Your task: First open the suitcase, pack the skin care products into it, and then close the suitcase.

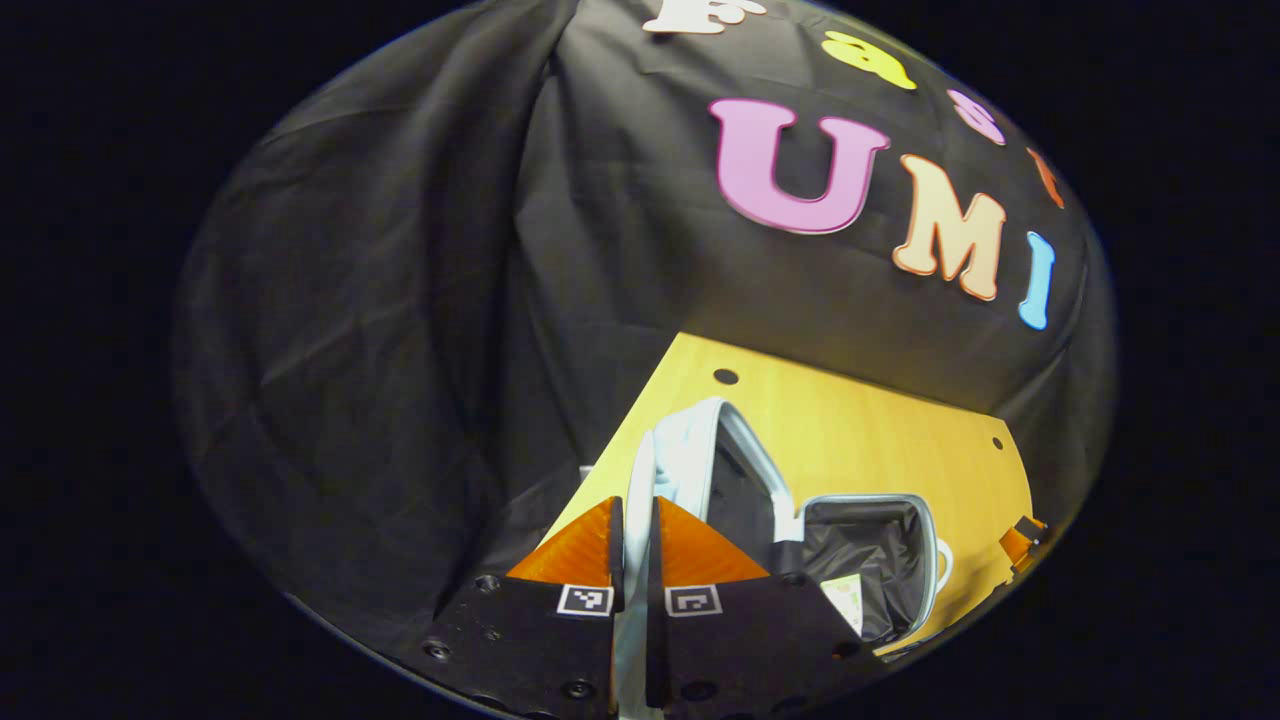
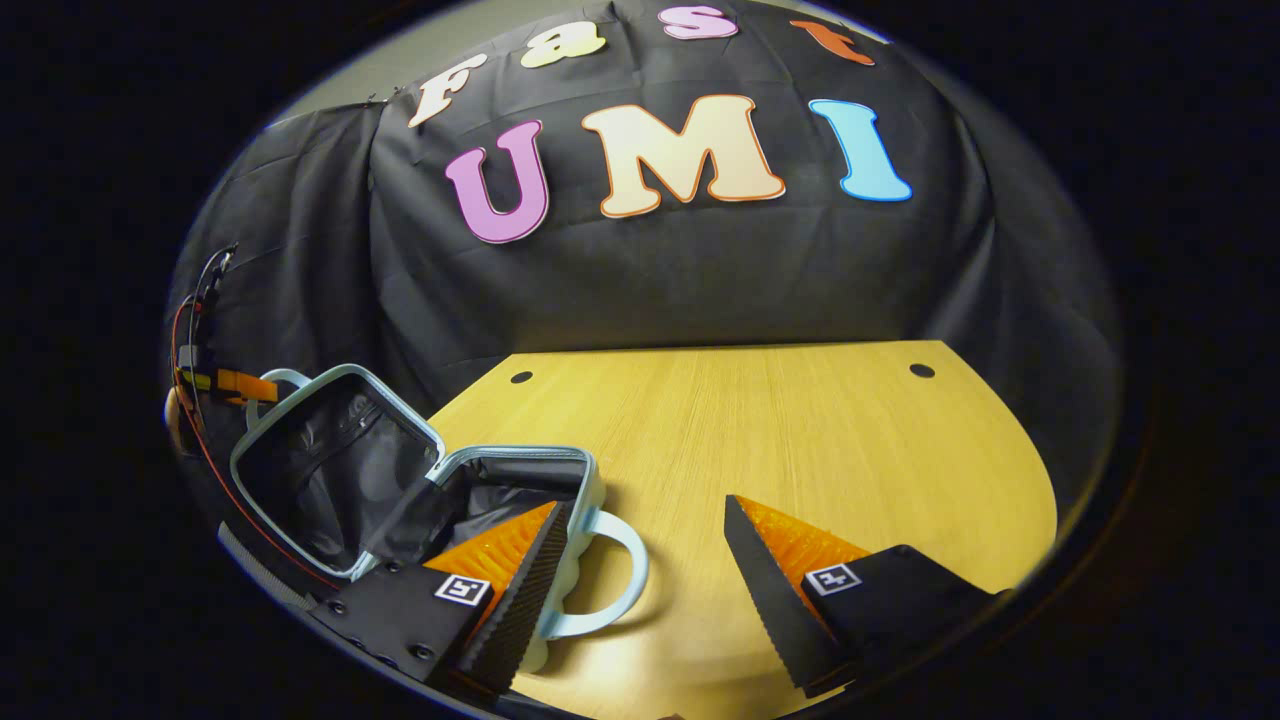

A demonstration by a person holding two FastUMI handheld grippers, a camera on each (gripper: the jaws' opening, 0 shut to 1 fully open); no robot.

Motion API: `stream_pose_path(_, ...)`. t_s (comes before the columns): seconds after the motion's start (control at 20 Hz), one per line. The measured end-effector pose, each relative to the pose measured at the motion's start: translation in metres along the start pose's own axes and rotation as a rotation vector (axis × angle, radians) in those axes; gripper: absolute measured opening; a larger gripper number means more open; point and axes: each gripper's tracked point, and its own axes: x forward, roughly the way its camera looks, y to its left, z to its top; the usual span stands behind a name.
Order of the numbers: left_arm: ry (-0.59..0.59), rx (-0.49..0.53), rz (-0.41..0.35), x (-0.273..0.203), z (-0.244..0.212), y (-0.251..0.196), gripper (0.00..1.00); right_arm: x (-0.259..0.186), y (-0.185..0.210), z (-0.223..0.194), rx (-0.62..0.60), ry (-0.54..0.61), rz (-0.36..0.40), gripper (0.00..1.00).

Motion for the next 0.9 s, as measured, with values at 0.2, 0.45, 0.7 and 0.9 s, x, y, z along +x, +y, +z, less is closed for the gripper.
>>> stream_pose_path(0.2,-0.044,0.044,-0.038,-0.021,0.017,-0.056,0.05,-0.008,-0.033,0.02,0.017,-0.037,-0.01,0.98)
stream_pose_path(0.45,-0.08,0.101,-0.145,-0.037,0.029,-0.138,0.04,-0.018,-0.066,0.026,0.035,-0.054,-0.016,0.98)
stream_pose_path(0.7,-0.069,0.136,-0.241,-0.039,0.027,-0.21,0.05,-0.03,-0.096,0.027,0.048,-0.054,-0.037,0.98)
stream_pose_path(0.9,-0.047,0.113,-0.336,-0.045,0.002,-0.252,0.05,-0.039,-0.119,0.03,0.055,-0.062,-0.062,0.98)
